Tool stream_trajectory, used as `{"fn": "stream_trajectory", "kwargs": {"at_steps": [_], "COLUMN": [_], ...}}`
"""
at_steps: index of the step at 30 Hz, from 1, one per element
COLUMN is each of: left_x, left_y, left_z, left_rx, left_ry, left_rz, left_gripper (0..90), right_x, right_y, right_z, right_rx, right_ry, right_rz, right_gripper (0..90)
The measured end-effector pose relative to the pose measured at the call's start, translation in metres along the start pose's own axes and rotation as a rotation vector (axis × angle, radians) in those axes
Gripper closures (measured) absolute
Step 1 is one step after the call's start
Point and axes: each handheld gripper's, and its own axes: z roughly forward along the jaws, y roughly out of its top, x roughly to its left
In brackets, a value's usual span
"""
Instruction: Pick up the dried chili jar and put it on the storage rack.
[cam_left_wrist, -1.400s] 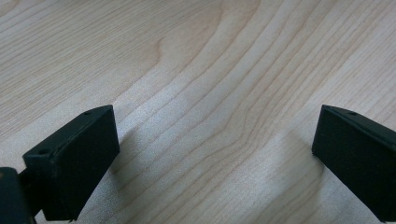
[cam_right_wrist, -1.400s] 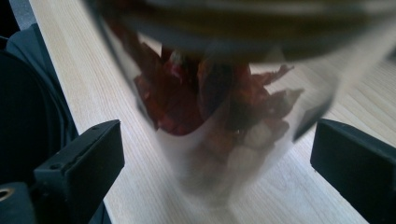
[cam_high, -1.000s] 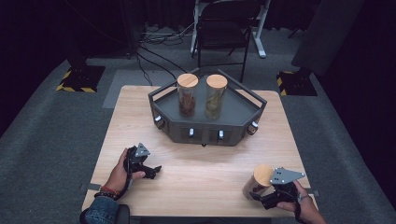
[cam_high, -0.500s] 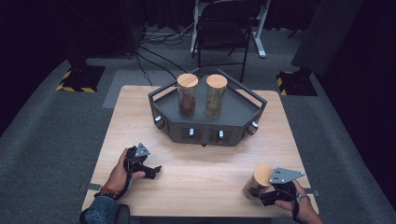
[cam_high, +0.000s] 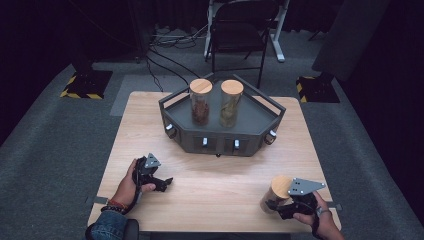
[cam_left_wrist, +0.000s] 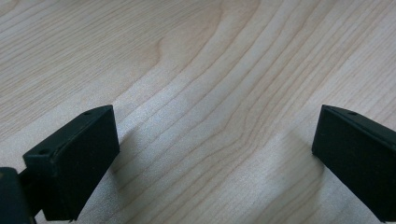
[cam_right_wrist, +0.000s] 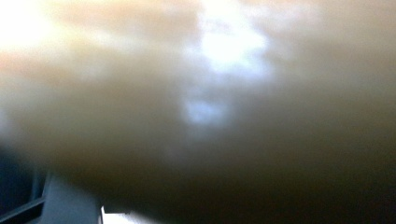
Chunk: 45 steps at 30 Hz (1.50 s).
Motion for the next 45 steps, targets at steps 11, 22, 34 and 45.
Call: {"fn": "stream_trajectory", "kwargs": {"at_steps": [11, 22, 34, 45], "left_x": [0.000, 0.000, 0.000, 0.000], "left_y": [0.000, 0.000, 0.000, 0.000], "left_z": [0.000, 0.000, 0.000, 0.000], "left_rx": [0.001, 0.002, 0.000, 0.001], "left_ry": [0.000, 0.000, 0.000, 0.000], "left_rz": [-0.001, 0.000, 0.000, 0.000], "left_gripper": [0.3, 0.3, 0.3, 0.3], "right_x": [-0.010, -0.022, -0.039, -0.053], "right_y": [0.015, 0.041, 0.080, 0.122], "right_z": [-0.004, -0.004, -0.017, -0.030], "right_rx": [0.000, 0.008, 0.023, 0.017], "right_ry": [-0.070, -0.077, -0.143, -0.207], "right_rz": [0.061, 0.089, 0.118, 0.128], "right_gripper": [25.3, 25.3, 25.3, 25.3]}}
